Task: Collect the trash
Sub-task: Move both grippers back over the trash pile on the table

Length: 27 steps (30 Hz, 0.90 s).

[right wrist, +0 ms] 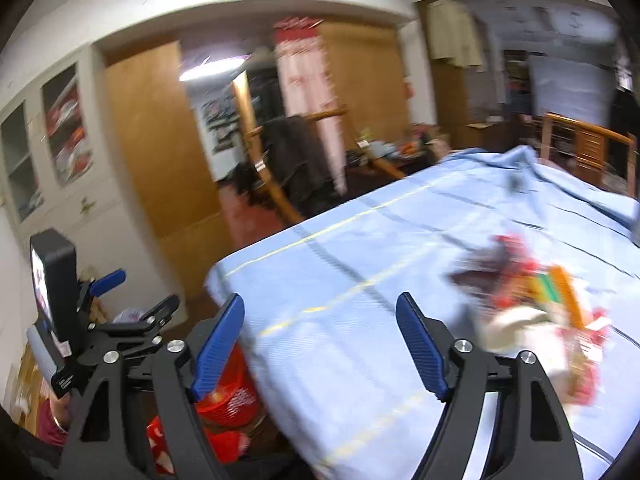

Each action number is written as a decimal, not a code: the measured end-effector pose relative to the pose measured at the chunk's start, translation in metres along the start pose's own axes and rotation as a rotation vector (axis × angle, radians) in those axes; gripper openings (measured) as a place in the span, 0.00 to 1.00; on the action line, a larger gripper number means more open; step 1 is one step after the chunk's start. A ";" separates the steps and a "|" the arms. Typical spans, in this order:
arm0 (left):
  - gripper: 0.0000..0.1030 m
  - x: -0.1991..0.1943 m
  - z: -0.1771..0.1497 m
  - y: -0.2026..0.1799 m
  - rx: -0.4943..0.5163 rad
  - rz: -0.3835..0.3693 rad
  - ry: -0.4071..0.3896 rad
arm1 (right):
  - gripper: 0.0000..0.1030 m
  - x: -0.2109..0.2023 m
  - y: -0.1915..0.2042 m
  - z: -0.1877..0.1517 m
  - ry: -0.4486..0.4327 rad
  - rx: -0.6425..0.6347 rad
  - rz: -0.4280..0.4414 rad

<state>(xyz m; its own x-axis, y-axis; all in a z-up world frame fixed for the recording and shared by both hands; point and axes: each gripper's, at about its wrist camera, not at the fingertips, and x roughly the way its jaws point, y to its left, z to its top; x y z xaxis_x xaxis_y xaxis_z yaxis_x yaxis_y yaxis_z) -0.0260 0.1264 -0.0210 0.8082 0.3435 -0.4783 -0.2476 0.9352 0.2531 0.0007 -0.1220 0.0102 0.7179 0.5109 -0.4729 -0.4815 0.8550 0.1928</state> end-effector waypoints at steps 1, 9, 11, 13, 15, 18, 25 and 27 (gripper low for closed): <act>0.93 -0.001 0.002 -0.011 0.020 -0.009 -0.007 | 0.76 -0.009 -0.014 -0.002 -0.015 0.020 -0.023; 0.93 -0.001 0.023 -0.088 0.145 -0.105 -0.031 | 0.77 -0.061 -0.116 -0.029 -0.080 0.162 -0.215; 0.93 0.004 0.028 -0.109 0.156 -0.180 -0.003 | 0.78 -0.067 -0.136 -0.036 -0.088 0.192 -0.262; 0.93 0.011 0.032 -0.126 0.158 -0.253 0.025 | 0.79 -0.076 -0.159 -0.042 -0.097 0.228 -0.308; 0.93 0.021 0.040 -0.143 0.161 -0.320 0.055 | 0.81 -0.081 -0.172 -0.047 -0.103 0.255 -0.341; 0.93 0.032 0.051 -0.170 0.168 -0.424 0.094 | 0.82 -0.084 -0.190 -0.053 -0.111 0.294 -0.364; 0.93 0.042 0.085 -0.223 0.189 -0.575 0.104 | 0.84 -0.083 -0.213 -0.062 -0.114 0.358 -0.348; 0.93 0.044 0.096 -0.238 0.204 -0.591 0.091 | 0.84 -0.082 -0.215 -0.063 -0.107 0.371 -0.340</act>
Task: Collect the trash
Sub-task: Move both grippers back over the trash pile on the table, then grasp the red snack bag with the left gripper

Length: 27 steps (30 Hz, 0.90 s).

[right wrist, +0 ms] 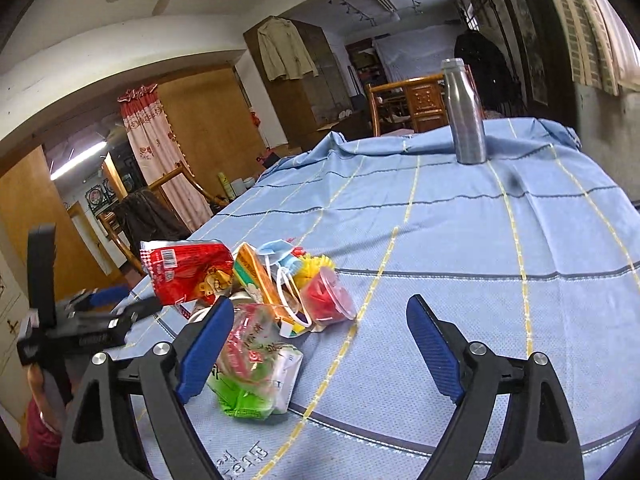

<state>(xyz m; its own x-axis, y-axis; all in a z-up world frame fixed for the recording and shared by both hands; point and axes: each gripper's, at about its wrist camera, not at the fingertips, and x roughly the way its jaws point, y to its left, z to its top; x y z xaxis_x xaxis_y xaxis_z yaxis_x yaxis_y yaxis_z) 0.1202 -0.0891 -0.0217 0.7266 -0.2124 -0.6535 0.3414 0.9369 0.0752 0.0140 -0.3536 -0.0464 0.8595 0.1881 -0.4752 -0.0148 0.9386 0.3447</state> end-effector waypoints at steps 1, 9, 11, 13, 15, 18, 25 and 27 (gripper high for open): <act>0.93 0.005 0.006 -0.005 0.012 0.008 -0.001 | 0.84 0.002 -0.002 -0.001 0.009 0.007 0.009; 0.92 0.041 0.019 -0.009 0.006 -0.007 0.031 | 0.87 0.009 0.004 -0.002 0.043 -0.019 0.017; 0.80 0.042 0.018 -0.005 -0.007 -0.028 0.030 | 0.88 0.011 0.009 -0.003 0.054 -0.041 0.024; 0.63 0.042 0.017 0.000 -0.015 -0.067 0.039 | 0.89 0.012 0.013 -0.004 0.061 -0.060 0.024; 0.48 0.042 0.018 0.002 -0.025 -0.094 0.040 | 0.89 0.013 0.016 -0.006 0.067 -0.076 0.022; 0.46 0.033 0.017 0.007 -0.033 -0.090 0.012 | 0.89 0.015 0.020 -0.007 0.076 -0.095 0.018; 0.46 0.007 0.016 0.025 -0.070 -0.070 -0.040 | 0.89 0.017 0.023 -0.009 0.083 -0.106 0.013; 0.46 0.001 0.015 0.030 -0.079 -0.061 -0.048 | 0.89 0.018 0.023 -0.009 0.084 -0.103 0.014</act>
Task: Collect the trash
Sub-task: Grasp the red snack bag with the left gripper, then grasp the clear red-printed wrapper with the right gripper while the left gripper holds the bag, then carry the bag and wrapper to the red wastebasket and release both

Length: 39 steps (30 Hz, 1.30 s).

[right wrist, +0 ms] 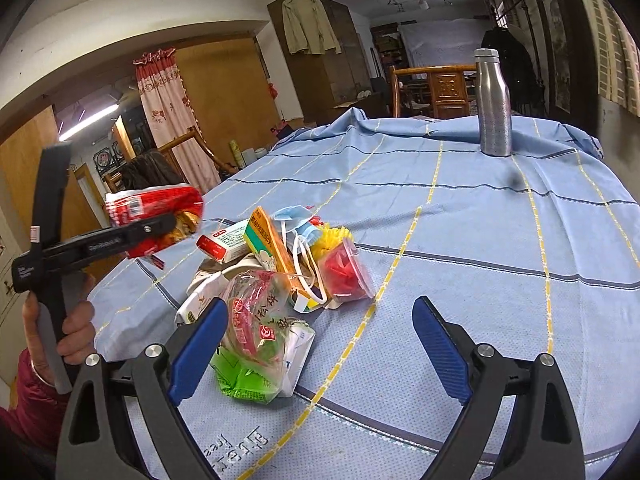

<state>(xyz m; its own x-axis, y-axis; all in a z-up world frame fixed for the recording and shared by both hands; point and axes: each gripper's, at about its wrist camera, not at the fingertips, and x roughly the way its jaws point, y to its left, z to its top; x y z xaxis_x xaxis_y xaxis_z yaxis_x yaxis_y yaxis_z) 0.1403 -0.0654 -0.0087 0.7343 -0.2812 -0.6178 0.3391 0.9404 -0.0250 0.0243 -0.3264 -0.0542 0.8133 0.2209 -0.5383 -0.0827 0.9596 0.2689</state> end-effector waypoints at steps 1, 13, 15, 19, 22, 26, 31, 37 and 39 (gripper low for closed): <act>0.46 -0.002 0.000 0.002 -0.003 0.004 -0.003 | 0.89 0.000 0.000 0.000 0.002 0.002 0.002; 0.46 -0.024 -0.014 0.021 -0.024 0.052 -0.028 | 0.89 0.022 0.026 0.001 0.049 -0.015 0.035; 0.46 -0.027 -0.016 0.028 -0.035 0.062 -0.030 | 0.89 0.032 0.032 0.003 0.071 -0.019 0.034; 0.46 -0.034 -0.020 0.041 -0.063 0.072 -0.036 | 0.58 0.049 0.040 0.003 0.133 -0.026 0.066; 0.46 -0.041 -0.022 0.050 -0.082 0.085 -0.039 | 0.23 0.045 0.044 0.001 0.115 -0.022 0.103; 0.46 -0.056 -0.027 0.060 -0.097 0.114 -0.054 | 0.23 0.016 0.055 0.007 -0.006 -0.053 0.086; 0.46 -0.084 -0.033 0.072 -0.121 0.162 -0.085 | 0.23 -0.026 0.065 0.021 -0.127 -0.076 0.107; 0.46 -0.129 -0.052 0.094 -0.173 0.235 -0.123 | 0.24 -0.047 0.084 0.022 -0.161 -0.106 0.178; 0.46 -0.142 -0.060 0.101 -0.190 0.258 -0.131 | 0.25 -0.050 0.092 0.020 -0.162 -0.118 0.198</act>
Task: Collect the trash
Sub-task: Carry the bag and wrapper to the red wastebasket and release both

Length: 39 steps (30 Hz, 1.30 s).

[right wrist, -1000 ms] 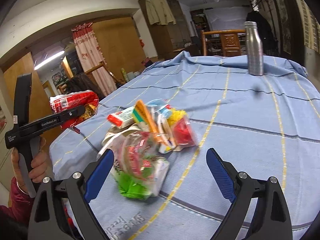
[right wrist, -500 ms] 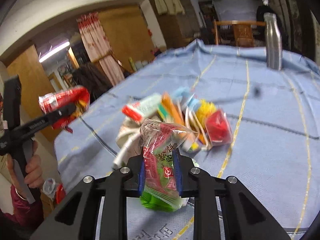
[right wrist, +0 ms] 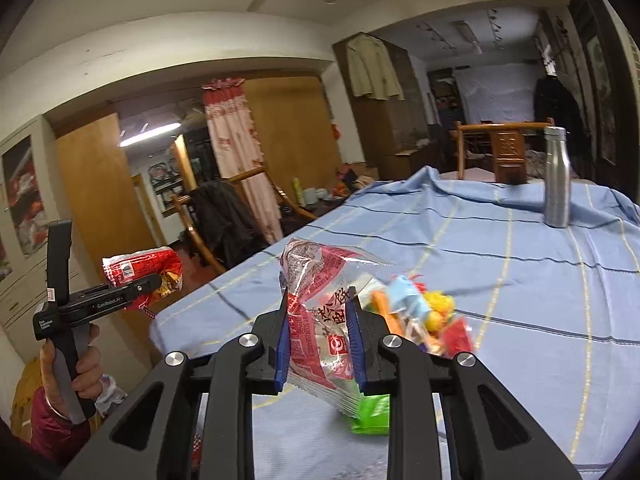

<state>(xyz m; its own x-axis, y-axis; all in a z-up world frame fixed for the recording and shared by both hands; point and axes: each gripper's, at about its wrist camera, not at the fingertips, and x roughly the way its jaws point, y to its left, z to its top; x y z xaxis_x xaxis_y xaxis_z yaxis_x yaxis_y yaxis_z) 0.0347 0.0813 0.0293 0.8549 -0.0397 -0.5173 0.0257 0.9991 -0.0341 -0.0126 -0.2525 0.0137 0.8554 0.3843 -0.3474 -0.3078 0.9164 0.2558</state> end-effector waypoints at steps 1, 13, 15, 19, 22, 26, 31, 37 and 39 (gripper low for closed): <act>0.46 -0.008 -0.004 0.008 -0.012 0.018 -0.005 | 0.25 0.000 0.005 -0.002 0.001 -0.006 0.012; 0.46 -0.047 -0.073 0.129 -0.171 0.226 0.070 | 0.25 0.034 0.076 -0.001 0.085 -0.095 0.135; 0.46 -0.040 -0.088 0.154 -0.212 0.260 0.106 | 0.25 0.042 0.091 -0.002 0.108 -0.112 0.148; 0.46 -0.025 -0.109 0.185 -0.263 0.311 0.162 | 0.25 0.059 0.122 -0.005 0.151 -0.158 0.173; 0.47 -0.015 -0.122 0.206 -0.312 0.309 0.197 | 0.25 0.073 0.145 -0.009 0.184 -0.191 0.192; 0.67 -0.004 -0.131 0.219 -0.322 0.323 0.240 | 0.25 0.094 0.174 -0.014 0.240 -0.225 0.225; 0.91 -0.003 -0.135 0.232 -0.324 0.393 0.243 | 0.25 0.124 0.211 -0.022 0.314 -0.266 0.276; 0.93 -0.003 -0.143 0.255 -0.362 0.468 0.247 | 0.26 0.153 0.249 -0.037 0.390 -0.305 0.339; 0.93 -0.002 -0.147 0.263 -0.374 0.488 0.252 | 0.26 0.162 0.260 -0.043 0.418 -0.313 0.359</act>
<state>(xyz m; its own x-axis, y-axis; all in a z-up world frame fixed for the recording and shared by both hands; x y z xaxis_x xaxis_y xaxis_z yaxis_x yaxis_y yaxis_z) -0.0362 0.3418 -0.1041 0.5744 0.3684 -0.7310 -0.5546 0.8320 -0.0165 0.0276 0.0528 -0.0150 0.4607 0.6267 -0.6285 -0.7067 0.6874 0.1674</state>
